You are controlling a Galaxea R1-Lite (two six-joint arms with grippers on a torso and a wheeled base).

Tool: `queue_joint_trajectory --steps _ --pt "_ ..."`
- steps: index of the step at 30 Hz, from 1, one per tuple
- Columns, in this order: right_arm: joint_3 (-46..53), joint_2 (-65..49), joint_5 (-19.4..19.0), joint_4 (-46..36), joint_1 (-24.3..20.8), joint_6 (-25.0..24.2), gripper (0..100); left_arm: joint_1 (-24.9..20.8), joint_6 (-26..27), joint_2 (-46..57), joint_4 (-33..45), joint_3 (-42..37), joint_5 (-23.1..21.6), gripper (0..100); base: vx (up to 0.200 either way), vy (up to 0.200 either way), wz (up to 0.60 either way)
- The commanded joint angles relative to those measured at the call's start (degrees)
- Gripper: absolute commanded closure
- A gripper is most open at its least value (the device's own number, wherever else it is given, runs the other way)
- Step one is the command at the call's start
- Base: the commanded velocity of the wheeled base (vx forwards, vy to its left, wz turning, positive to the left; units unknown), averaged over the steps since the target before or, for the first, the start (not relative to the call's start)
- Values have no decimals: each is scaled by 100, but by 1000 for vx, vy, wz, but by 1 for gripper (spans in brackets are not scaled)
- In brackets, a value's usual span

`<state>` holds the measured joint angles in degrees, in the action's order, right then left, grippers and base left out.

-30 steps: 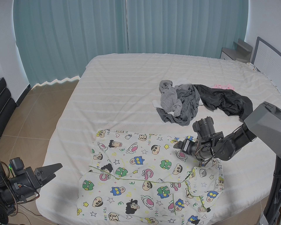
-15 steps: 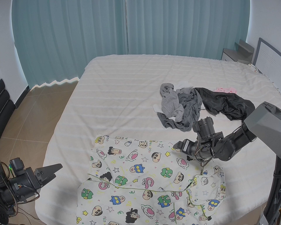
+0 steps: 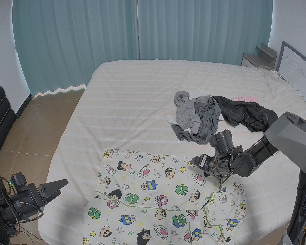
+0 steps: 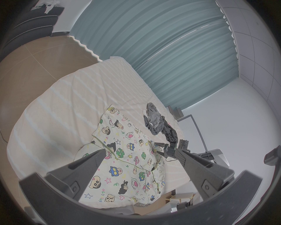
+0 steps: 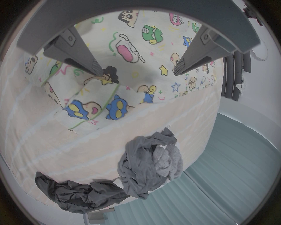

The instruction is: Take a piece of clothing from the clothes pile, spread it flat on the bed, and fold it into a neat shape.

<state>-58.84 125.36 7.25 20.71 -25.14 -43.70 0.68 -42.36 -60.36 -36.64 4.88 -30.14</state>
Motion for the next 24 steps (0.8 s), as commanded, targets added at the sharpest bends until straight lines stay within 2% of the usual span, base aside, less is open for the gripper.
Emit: queue_joint_trajectory --steps 1,10,17,21,24 --pt "224 147 13 21 35 2 0 2 0 -11 -1 -4 -1 0 0 0 0" --pt "268 217 22 100 88 29 0 2 0 -11 -1 -39 -1 0 0 0 0" --pt "-206 507 31 109 167 55 0 2 0 -11 -1 -39 -1 0 0 0 0" --pt "-910 885 356 -50 272 196 0 2 0 -11 -1 -39 -1 0 0 0 0" --pt "-1147 973 417 -76 316 257 0 2 0 -11 -1 -39 -1 0 0 0 0"
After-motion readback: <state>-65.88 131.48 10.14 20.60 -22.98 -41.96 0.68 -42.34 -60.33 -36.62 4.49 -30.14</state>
